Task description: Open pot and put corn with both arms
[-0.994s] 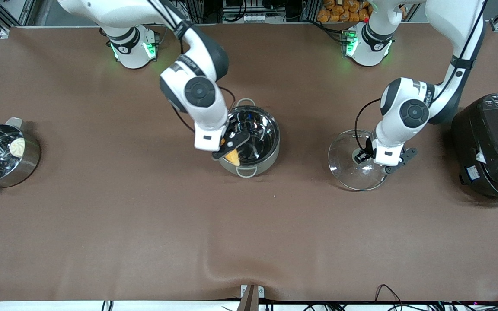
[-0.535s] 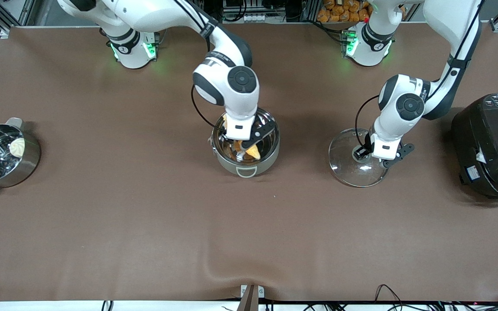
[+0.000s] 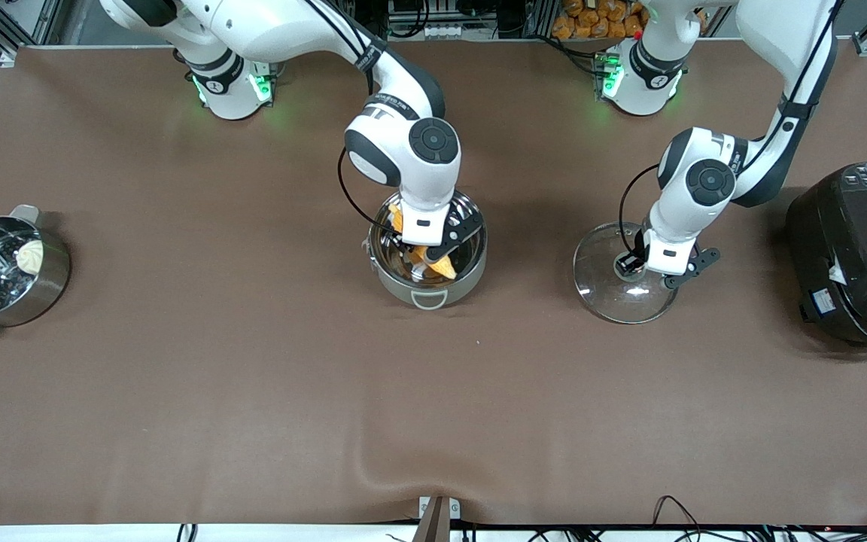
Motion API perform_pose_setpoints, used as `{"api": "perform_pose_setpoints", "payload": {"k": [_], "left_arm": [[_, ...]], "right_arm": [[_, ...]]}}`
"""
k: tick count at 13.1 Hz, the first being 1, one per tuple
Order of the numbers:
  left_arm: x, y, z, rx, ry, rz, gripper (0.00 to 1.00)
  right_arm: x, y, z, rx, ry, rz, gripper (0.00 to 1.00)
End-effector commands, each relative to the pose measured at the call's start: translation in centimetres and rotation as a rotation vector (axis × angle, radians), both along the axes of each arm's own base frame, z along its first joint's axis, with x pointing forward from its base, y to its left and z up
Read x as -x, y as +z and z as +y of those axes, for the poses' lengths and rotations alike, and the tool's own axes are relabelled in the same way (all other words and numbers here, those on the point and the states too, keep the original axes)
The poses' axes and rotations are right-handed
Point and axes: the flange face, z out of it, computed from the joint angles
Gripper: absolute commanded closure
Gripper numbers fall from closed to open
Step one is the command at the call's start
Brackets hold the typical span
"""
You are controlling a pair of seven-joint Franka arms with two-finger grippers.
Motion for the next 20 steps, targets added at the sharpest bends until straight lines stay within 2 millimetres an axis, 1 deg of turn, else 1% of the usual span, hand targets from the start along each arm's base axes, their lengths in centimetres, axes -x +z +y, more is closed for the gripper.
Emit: {"api": "perform_pose_setpoints", "payload": {"k": [1,2,3,4,5,6,7,8,9,11,12,13,15,16,17,18,19,20], "left_arm": [[0.4,0.7,0.5,-0.003,-0.004,-0.036,0.93],[0.4,0.6,0.5,-0.003,-0.004,-0.035,0.78],[0.4,0.6,0.5,-0.003,-0.004,-0.033,0.54],[0.4,0.7,0.5,-0.003,-0.002,-0.035,0.17],[0.3,1.2,0.4,-0.004,-0.004,-0.044,0.0],[0.1,2.0,0.1,-0.004,-0.009,-0.061,0.0],[-0.1,3.3,-0.4,-0.004,-0.019,-0.087,0.0],[-0.6,4.9,-0.9,0.0,-0.025,-0.121,0.0],[-1.5,6.9,-1.2,0.0,-0.025,-0.158,0.0],[-2.8,11.6,-1.3,-0.018,-0.061,-0.221,0.0],[-3.3,13.2,-1.6,-0.031,-0.121,-0.233,0.0],[-4.0,15.0,-2.4,-0.044,-0.162,-0.231,0.0],[-5.8,19.6,-2.7,-0.079,-0.176,-0.201,0.0],[-6.6,22.2,-2.8,-0.099,-0.203,-0.169,0.0],[-7.0,24.2,-2.9,-0.109,-0.238,-0.139,0.0],[-7.3,26.4,-2.7,-0.119,-0.282,-0.13,0.0],[-7.5,28.3,-2.6,-0.126,-0.33,-0.118,0.0],[-7.7,30.0,-2.4,-0.131,-0.382,-0.115,0.0]], "right_arm": [[-0.2,0.5,0.4,0.017,-0.02,-0.023,0.0],[-0.6,0.9,0.1,0.013,-0.028,-0.025,0.0],[-1.0,1.2,-0.3,0.011,-0.038,-0.024,0.0],[-1.3,1.5,-0.8,0.016,-0.052,-0.016,0.0],[-2.1,2.4,-1.6,0.021,-0.071,-0.018,0.0],[-3.1,3.6,-2.8,0.024,-0.098,-0.021,0.0],[-4.1,4.8,-4.0,0.028,-0.133,-0.023,0.0],[-4.9,6.4,-5.2,0.026,-0.172,-0.029,0.0],[-6.2,7.8,-6.9,0.009,-0.225,-0.038,0.0],[-9.8,10.1,-12.5,0.003,-0.325,-0.061,0.0],[-11.7,10.8,-15.4,-0.002,-0.369,-0.069,0.0],[-13.4,11.4,-18.7,-0.006,-0.423,-0.069,0.0],[-15.7,12.3,-26.1,-0.015,-0.561,0.007,0.0],[-16.5,13.8,-29.3,-0.047,-0.608,0.014,0.0],[-16.8,15.5,-31.8,-0.055,-0.623,0.003,0.0],[-17.1,15.9,-34.4,-0.043,-0.642,0.016,0.0],[-17.3,16.7,-37.4,-0.039,-0.67,0.02,0.0],[-16.9,17.9,-39.4,-0.03,-0.676,0.022,0.0]]}}
